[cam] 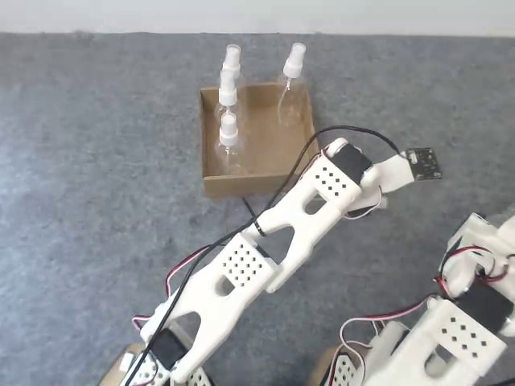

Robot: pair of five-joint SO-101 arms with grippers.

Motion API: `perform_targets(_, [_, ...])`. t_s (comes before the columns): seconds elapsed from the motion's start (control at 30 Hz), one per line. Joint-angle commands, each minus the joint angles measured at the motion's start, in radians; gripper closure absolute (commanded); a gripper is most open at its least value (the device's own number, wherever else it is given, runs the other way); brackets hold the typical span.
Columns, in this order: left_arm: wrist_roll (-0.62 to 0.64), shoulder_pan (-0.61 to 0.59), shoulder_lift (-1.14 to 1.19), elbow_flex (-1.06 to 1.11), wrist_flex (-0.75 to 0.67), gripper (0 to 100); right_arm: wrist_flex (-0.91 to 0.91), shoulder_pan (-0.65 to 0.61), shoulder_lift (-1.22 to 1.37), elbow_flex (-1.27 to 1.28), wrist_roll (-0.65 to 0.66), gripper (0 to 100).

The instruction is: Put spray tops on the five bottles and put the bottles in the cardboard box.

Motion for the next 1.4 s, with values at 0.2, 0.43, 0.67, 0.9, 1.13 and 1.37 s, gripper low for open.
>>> perform_targets(0.2, [0.089, 0.028, -0.011, -0.130, -0.052, 76, -0.022, 0.005, -0.035, -0.015, -0.002, 89.8])
perform_targets(0.43, [0.044, 0.044, 0.071, -0.102, -0.149, 76, -0.022, 0.005, -0.035, -0.015, -0.002, 89.8])
perform_targets(0.67, [0.044, 0.040, 0.075, -0.108, -0.149, 77, -0.022, 0.005, -0.035, -0.015, -0.002, 89.8])
perform_targets(0.9, [-0.028, 0.040, 0.077, -0.108, -0.068, 82, -0.022, 0.005, -0.035, -0.015, -0.002, 89.8])
perform_targets(1.13, [-0.029, 0.060, 0.075, -0.111, 0.015, 83, -0.022, 0.005, -0.035, -0.015, -0.002, 89.8])
perform_targets(1.37, [0.021, 0.071, 0.060, -0.159, 0.018, 83, -0.022, 0.005, -0.035, -0.015, -0.002, 89.8])
